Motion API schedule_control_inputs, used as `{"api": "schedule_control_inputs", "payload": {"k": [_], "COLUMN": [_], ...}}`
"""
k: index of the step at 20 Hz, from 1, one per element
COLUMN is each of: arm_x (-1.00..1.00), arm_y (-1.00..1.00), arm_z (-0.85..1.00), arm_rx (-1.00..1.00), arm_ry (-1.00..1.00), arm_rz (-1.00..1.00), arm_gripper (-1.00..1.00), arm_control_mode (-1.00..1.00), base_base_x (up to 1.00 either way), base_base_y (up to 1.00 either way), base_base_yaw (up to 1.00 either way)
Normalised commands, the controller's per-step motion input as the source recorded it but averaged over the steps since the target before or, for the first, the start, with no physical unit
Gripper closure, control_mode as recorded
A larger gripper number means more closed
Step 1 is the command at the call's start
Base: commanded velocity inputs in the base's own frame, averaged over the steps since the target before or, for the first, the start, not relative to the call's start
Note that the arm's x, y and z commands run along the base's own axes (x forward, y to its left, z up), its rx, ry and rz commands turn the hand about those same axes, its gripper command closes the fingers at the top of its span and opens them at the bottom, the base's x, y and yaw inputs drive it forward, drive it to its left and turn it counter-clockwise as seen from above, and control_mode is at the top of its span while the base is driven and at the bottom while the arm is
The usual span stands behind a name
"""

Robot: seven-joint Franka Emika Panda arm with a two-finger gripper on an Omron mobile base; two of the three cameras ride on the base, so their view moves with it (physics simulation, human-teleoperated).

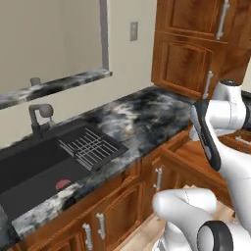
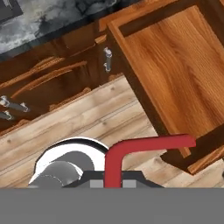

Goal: Take a straw from the drawer in front and place it inside the glass cup on the dining counter.

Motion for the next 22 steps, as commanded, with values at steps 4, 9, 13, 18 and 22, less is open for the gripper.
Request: {"api": "schedule_control_inputs", "payload": {"k": [4,9,13,18,22], "arm_x": [0.0,0.0,0.0,0.0,0.0], "arm_y": [0.0,0.0,0.0,0.0,0.0], "arm_z": [0.0,0.0,0.0,0.0,0.0], "arm_rx": [0.0,0.0,0.0,0.0,0.0], "arm_ry": [0.0,0.0,0.0,0.0,0.0], "arm_rz": [0.0,0.0,0.0,0.0,0.0], "arm_gripper": [1.0,1.0,1.0,1.0,1.0], "arm_control_mode": [1.0,1.0,1.0,1.0,1.0], "base_base_x": [-0.64,-0.63,-0.56,-0.33,-0.06], "base_base_y": [0.28,0.29,0.21,0.18,0.22], "base_base_yaw": [0.77,0.77,0.72,0.69,0.64]}}
